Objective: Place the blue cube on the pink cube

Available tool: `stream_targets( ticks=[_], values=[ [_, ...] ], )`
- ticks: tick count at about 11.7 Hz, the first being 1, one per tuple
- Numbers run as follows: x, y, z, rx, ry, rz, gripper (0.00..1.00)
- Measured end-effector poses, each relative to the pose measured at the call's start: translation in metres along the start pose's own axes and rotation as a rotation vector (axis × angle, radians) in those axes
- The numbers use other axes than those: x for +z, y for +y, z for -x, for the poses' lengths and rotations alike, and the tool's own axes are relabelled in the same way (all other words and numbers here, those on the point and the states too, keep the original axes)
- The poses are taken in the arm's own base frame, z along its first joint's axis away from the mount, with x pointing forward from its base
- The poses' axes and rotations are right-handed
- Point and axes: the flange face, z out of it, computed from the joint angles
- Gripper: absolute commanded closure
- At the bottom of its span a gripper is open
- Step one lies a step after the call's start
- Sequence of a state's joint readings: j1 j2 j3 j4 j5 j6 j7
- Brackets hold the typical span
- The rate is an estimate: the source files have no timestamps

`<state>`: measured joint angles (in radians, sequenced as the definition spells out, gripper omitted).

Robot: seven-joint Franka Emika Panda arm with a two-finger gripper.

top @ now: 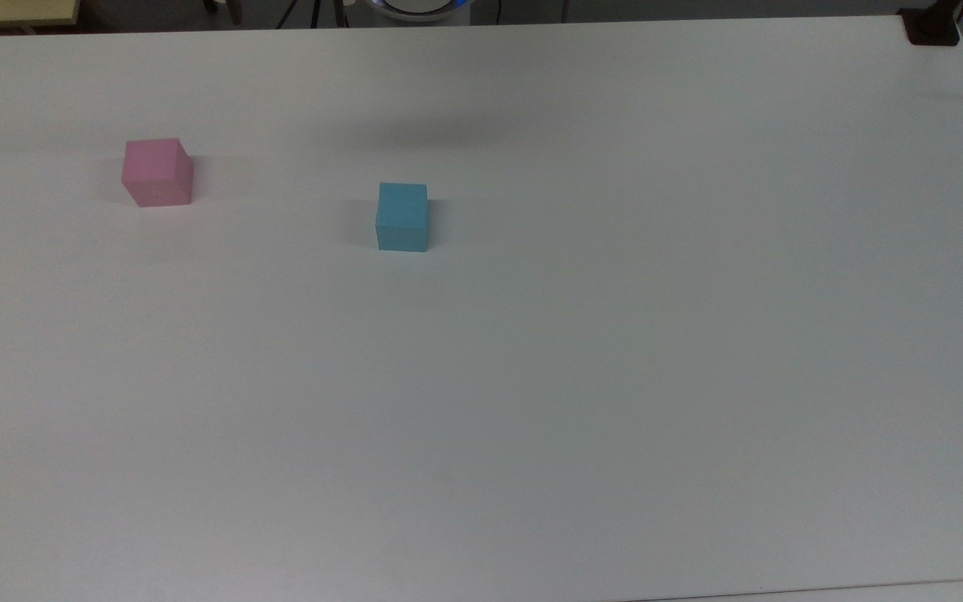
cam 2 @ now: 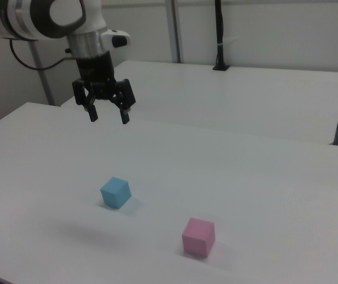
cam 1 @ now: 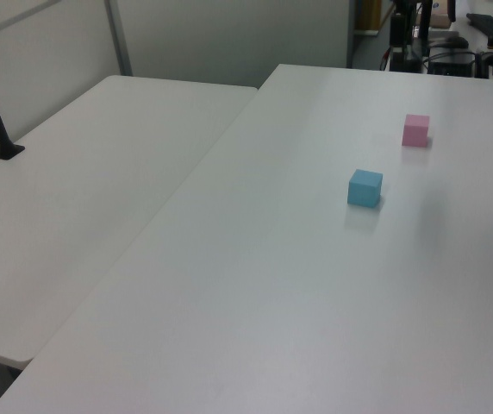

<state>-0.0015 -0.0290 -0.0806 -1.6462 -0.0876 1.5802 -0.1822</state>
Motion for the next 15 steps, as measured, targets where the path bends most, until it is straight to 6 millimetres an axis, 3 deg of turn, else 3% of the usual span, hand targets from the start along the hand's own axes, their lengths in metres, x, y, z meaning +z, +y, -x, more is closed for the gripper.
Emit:
stream_targets(
  ticks=[3, 6, 9, 12, 15],
  values=[
    [0.023, 0.016, 0.005, -0.132, -0.047, -0.015, 0.00],
    [0.068, 0.014, 0.010, -0.120, -0.124, -0.082, 0.00],
    [0.118, 0.014, 0.003, 0.011, -0.067, -0.112, 0.00],
    [0.181, 0.005, -0.009, 0.098, 0.019, -0.090, 0.00],
    [0.209, -0.025, -0.030, 0.170, 0.041, -0.085, 0.00]
  ],
)
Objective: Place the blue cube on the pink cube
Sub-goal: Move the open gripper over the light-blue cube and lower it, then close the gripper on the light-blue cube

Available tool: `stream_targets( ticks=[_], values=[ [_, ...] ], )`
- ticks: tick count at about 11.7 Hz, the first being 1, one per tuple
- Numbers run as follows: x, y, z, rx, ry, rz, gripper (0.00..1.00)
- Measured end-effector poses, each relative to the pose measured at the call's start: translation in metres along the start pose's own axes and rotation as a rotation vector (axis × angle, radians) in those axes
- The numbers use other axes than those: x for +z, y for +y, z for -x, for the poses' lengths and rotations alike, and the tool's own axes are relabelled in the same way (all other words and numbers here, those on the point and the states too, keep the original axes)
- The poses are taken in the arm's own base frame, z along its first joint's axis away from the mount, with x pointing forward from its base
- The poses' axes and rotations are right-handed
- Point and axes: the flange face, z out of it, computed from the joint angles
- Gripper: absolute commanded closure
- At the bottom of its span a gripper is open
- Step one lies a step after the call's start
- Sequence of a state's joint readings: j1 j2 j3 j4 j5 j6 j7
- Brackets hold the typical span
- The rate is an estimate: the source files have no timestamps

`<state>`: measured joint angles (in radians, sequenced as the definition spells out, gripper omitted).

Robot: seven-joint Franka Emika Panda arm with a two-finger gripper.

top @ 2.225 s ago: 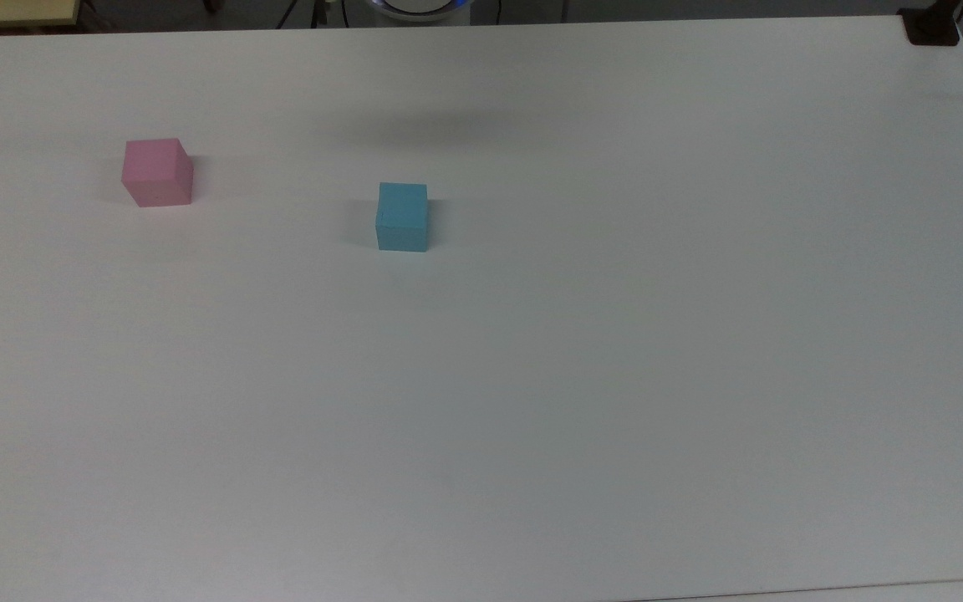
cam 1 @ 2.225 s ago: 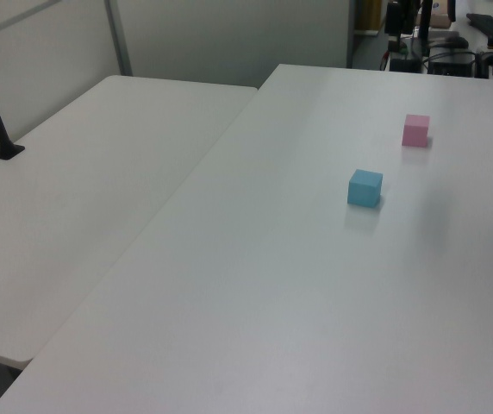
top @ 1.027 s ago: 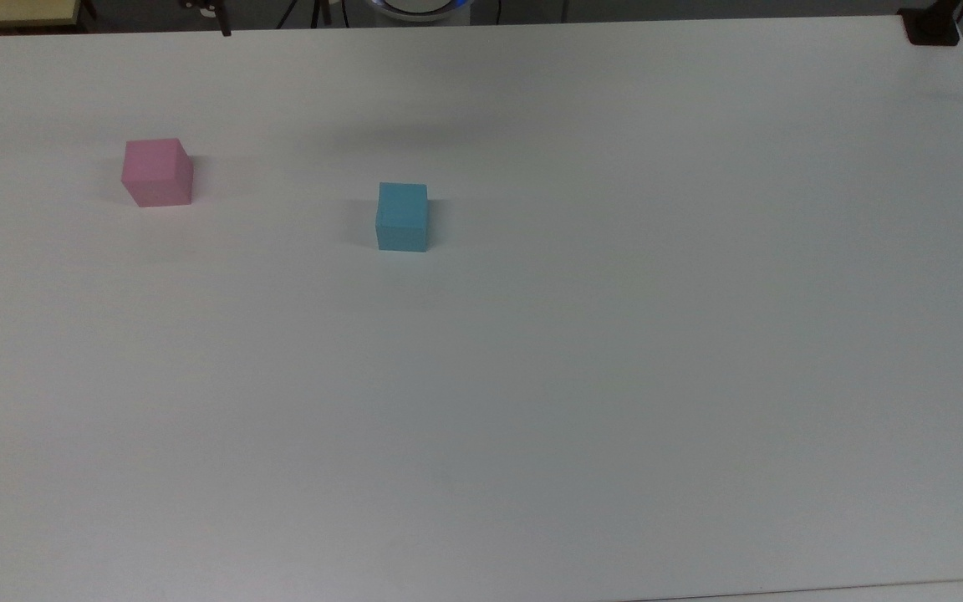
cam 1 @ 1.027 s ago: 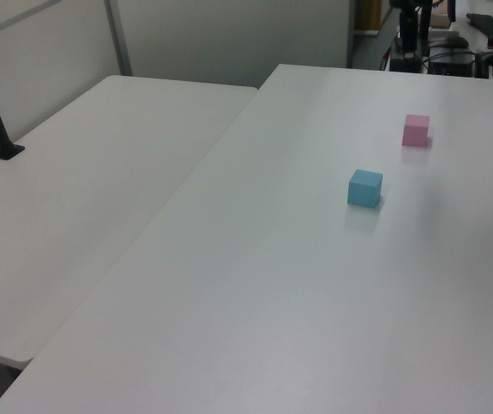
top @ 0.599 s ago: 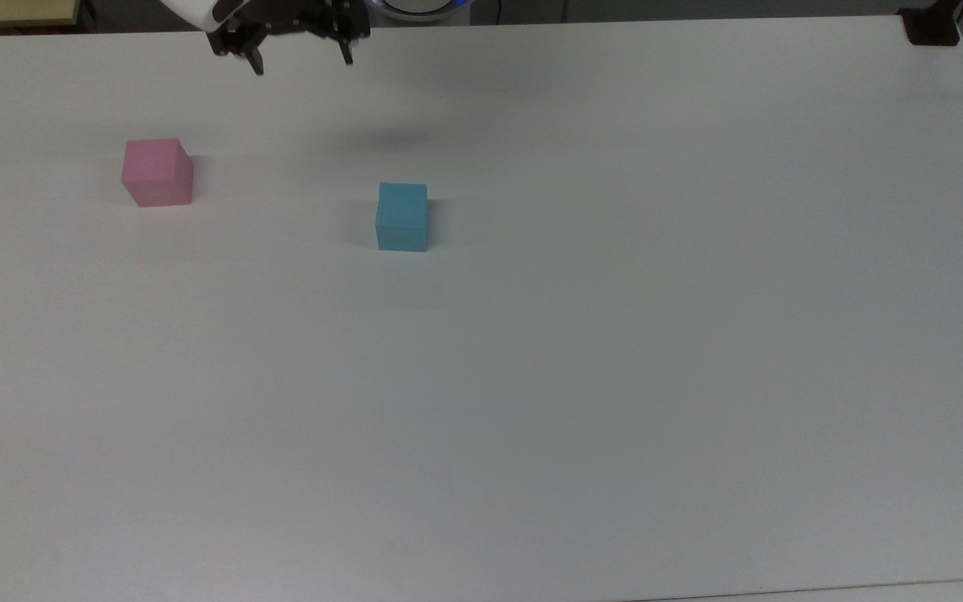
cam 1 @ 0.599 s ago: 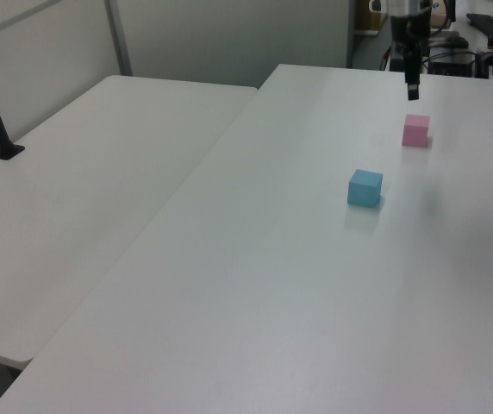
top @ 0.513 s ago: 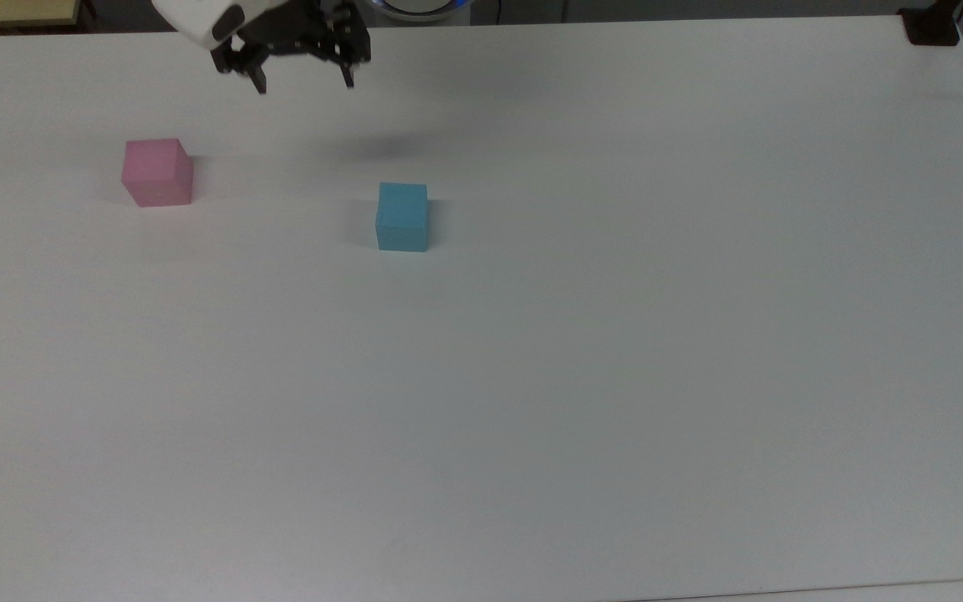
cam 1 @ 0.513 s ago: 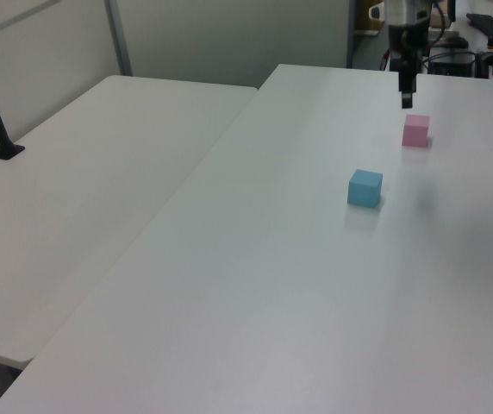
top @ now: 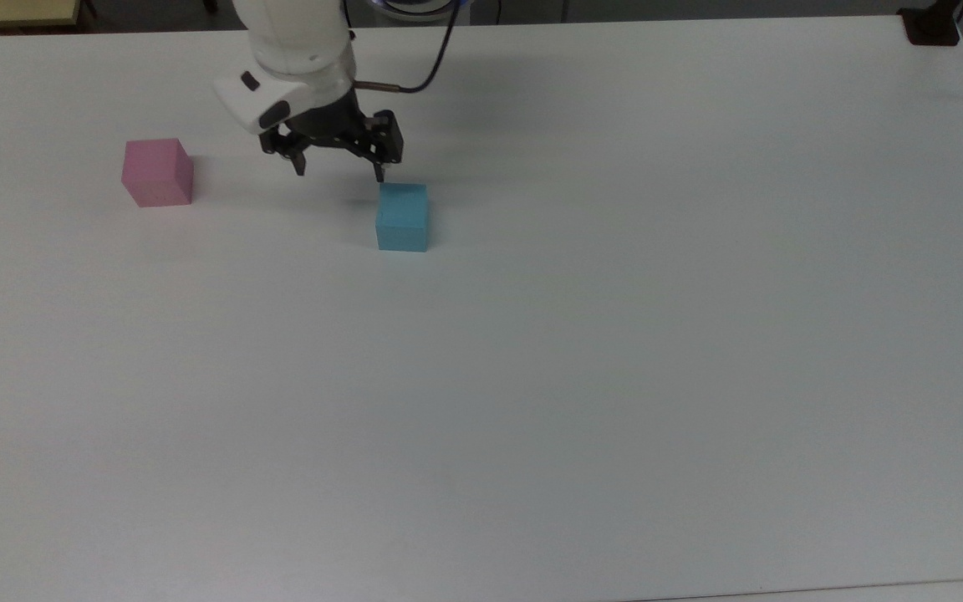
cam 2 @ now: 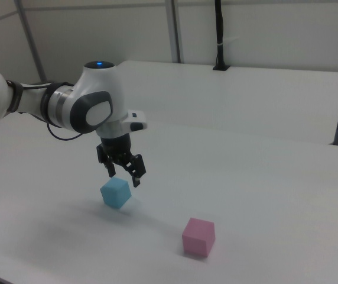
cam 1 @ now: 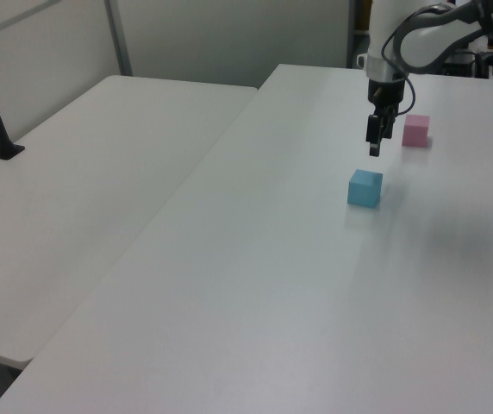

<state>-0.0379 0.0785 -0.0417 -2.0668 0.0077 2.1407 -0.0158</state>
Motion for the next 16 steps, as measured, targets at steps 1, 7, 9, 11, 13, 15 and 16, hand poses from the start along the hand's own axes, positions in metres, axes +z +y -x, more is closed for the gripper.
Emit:
stream_targets(
  ticks=[1, 7, 9, 11, 13, 15, 16],
  values=[
    [0.003, -0.015, -0.001, 0.008, -0.002, -0.002, 0.00],
    [0.040, -0.076, -0.006, 0.016, -0.018, 0.027, 0.00],
    [0.054, -0.077, -0.009, 0.018, -0.016, 0.078, 0.19],
    [0.063, -0.078, -0.009, 0.022, -0.021, 0.121, 0.37],
    [0.067, -0.085, -0.011, 0.054, -0.019, 0.129, 0.53],
    [0.052, -0.088, -0.019, 0.097, 0.002, 0.128, 0.53],
    [0.036, -0.086, -0.024, 0.109, -0.007, 0.136, 0.53]
  ],
)
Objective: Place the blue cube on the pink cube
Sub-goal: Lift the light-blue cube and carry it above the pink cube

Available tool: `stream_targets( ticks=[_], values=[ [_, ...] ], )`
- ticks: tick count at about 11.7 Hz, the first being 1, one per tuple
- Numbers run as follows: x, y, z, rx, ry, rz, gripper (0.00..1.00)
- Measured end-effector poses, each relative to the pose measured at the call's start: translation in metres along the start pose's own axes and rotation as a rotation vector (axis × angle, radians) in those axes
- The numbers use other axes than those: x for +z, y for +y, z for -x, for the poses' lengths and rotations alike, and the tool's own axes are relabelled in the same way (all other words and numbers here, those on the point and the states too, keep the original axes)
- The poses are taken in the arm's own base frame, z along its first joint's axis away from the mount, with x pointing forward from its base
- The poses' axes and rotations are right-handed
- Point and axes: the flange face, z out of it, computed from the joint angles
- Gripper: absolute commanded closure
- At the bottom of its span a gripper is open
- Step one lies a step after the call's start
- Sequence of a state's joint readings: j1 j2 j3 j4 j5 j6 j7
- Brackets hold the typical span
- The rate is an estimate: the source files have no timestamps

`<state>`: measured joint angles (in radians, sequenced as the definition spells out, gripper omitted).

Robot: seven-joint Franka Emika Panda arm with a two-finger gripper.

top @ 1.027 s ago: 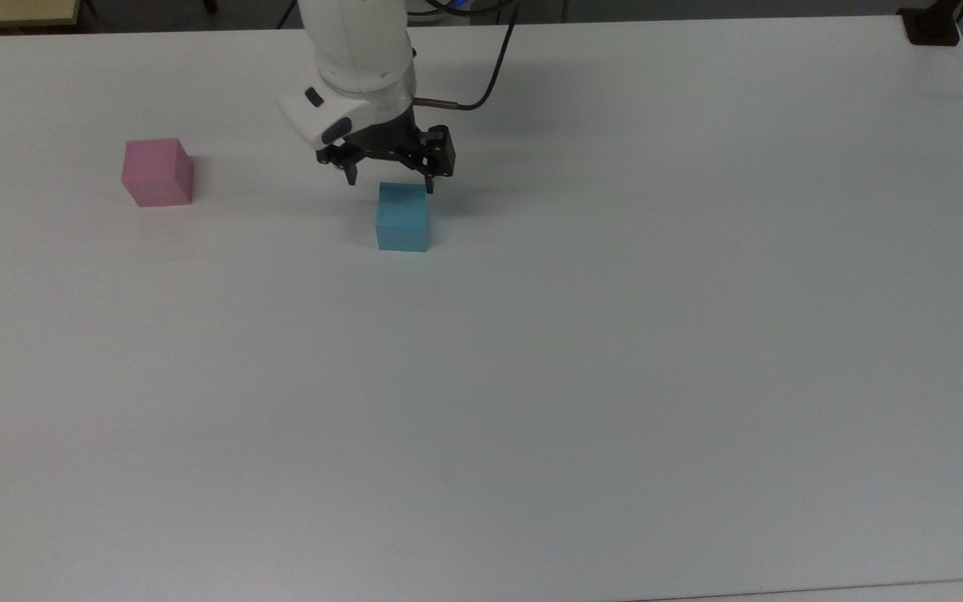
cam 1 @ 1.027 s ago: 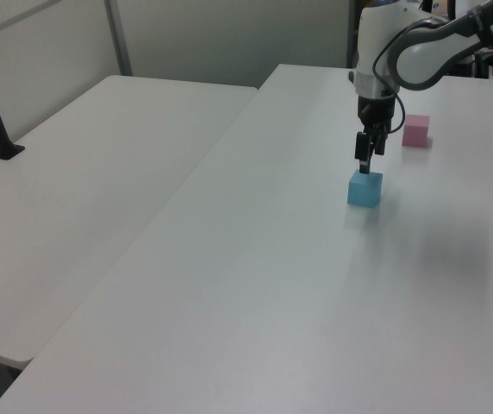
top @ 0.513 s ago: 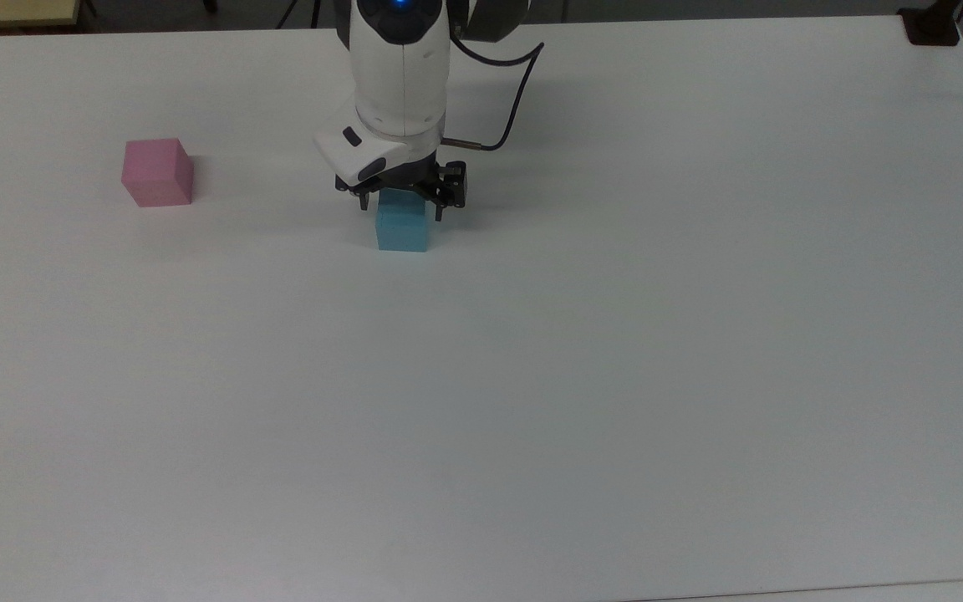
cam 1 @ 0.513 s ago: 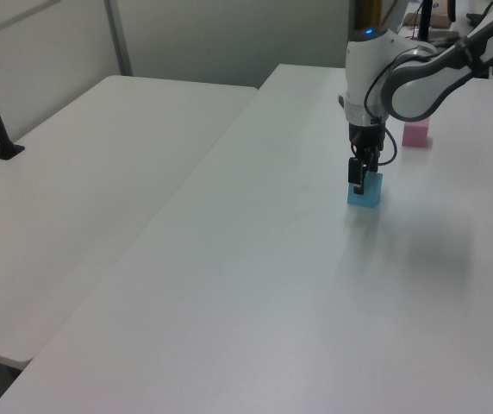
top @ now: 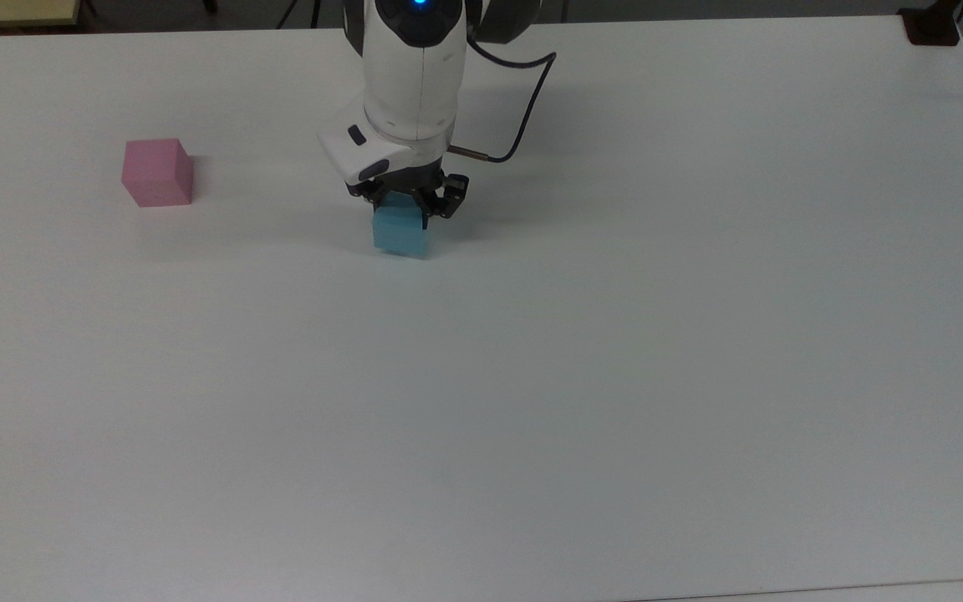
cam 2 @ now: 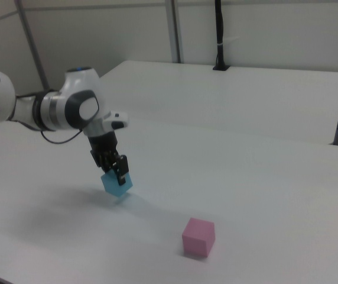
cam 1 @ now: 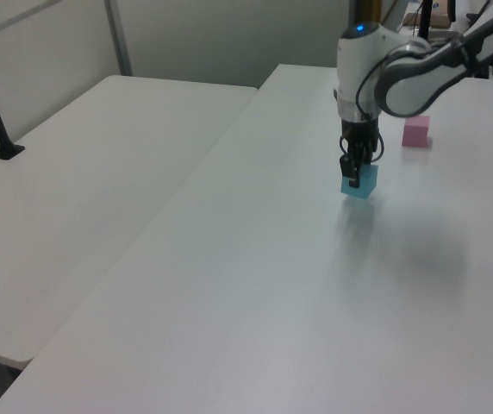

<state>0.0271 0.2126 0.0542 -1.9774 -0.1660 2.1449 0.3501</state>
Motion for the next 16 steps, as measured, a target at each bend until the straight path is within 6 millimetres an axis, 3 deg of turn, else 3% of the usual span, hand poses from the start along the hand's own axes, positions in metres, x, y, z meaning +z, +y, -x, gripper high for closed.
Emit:
stream_targets(
  ticks=[1, 3, 6, 8, 11, 13, 16],
  values=[
    [-0.020, 0.009, -0.005, 0.017, -0.006, 0.007, 0.53],
    [-0.065, 0.045, -0.005, 0.028, 0.000, 0.015, 0.53],
    [-0.125, 0.113, 0.010, -0.069, -0.052, -0.024, 0.53],
    [-0.148, 0.167, 0.015, -0.163, -0.065, -0.053, 0.53],
    [-0.142, 0.251, 0.023, -0.230, -0.060, -0.095, 0.53],
    [-0.129, 0.292, 0.027, -0.215, -0.030, -0.097, 0.53],
    [-0.086, 0.311, 0.025, -0.178, 0.026, -0.076, 0.53]
  ],
)
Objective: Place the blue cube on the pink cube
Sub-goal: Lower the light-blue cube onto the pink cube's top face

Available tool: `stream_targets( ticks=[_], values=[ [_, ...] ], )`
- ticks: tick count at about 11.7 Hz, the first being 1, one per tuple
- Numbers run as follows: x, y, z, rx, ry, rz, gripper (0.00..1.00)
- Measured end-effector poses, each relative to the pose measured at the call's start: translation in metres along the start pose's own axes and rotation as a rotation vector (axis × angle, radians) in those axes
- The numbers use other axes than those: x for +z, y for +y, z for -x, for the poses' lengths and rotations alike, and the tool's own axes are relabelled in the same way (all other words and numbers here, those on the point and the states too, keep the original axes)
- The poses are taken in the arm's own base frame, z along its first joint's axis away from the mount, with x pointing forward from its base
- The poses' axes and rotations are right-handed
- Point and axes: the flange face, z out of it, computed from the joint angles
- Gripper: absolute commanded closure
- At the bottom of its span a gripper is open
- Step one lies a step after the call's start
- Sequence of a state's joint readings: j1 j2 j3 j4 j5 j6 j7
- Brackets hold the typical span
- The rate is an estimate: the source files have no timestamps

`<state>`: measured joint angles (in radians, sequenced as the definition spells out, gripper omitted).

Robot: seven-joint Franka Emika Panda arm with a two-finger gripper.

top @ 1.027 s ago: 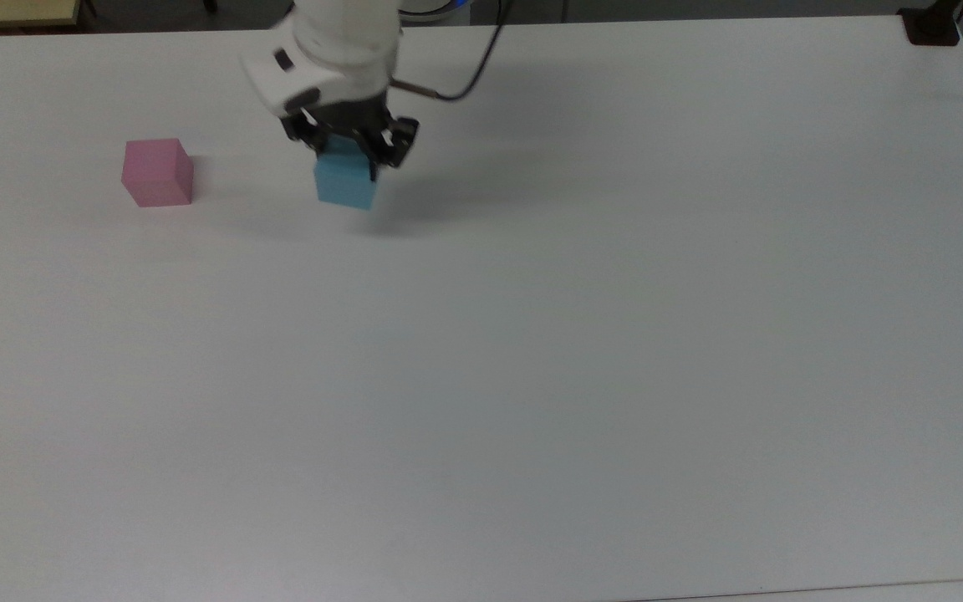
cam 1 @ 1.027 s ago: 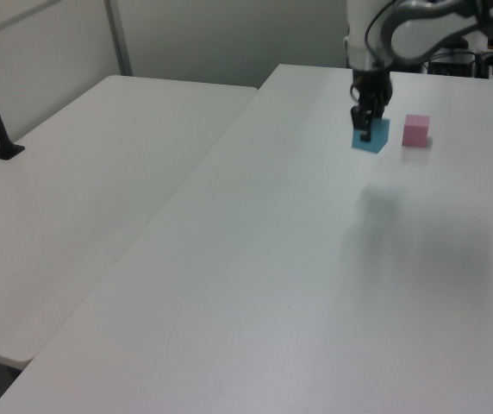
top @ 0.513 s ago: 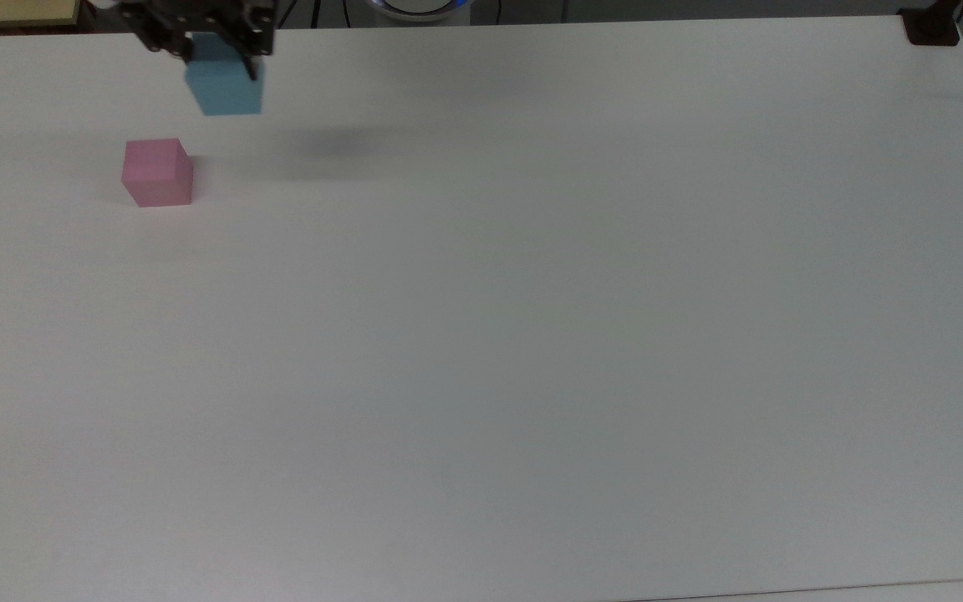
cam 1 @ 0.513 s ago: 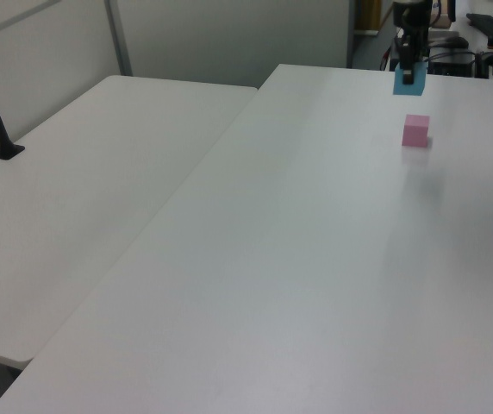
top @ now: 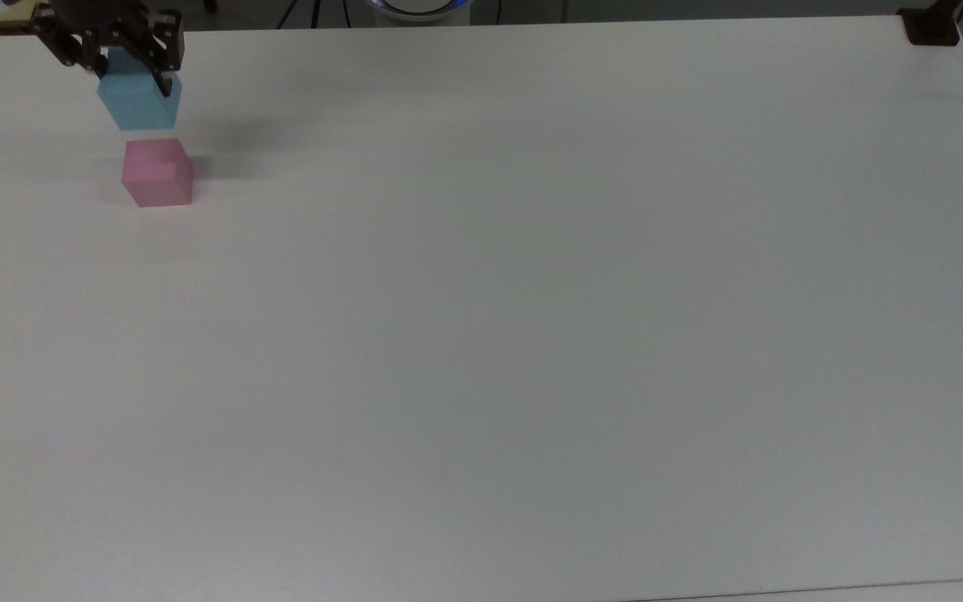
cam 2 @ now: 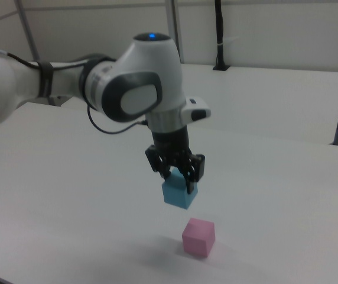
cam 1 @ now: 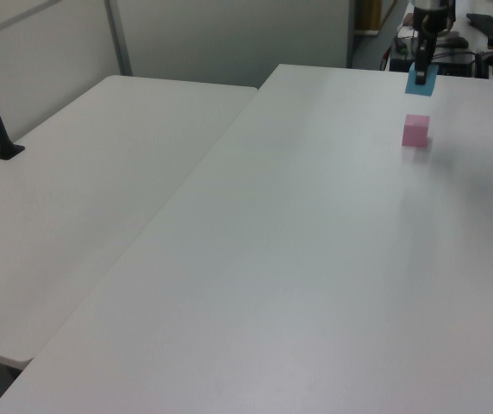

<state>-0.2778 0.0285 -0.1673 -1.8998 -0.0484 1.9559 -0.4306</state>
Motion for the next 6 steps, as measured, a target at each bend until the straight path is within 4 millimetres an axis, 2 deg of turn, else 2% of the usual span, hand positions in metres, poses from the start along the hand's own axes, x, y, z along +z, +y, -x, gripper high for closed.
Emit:
stream_targets(
  ticks=[2, 6],
  values=[
    [0.027, 0.008, 0.000, -0.002, -0.009, 0.001, 0.53],
    [0.056, 0.029, 0.000, -0.003, -0.026, 0.001, 0.53]
  ],
)
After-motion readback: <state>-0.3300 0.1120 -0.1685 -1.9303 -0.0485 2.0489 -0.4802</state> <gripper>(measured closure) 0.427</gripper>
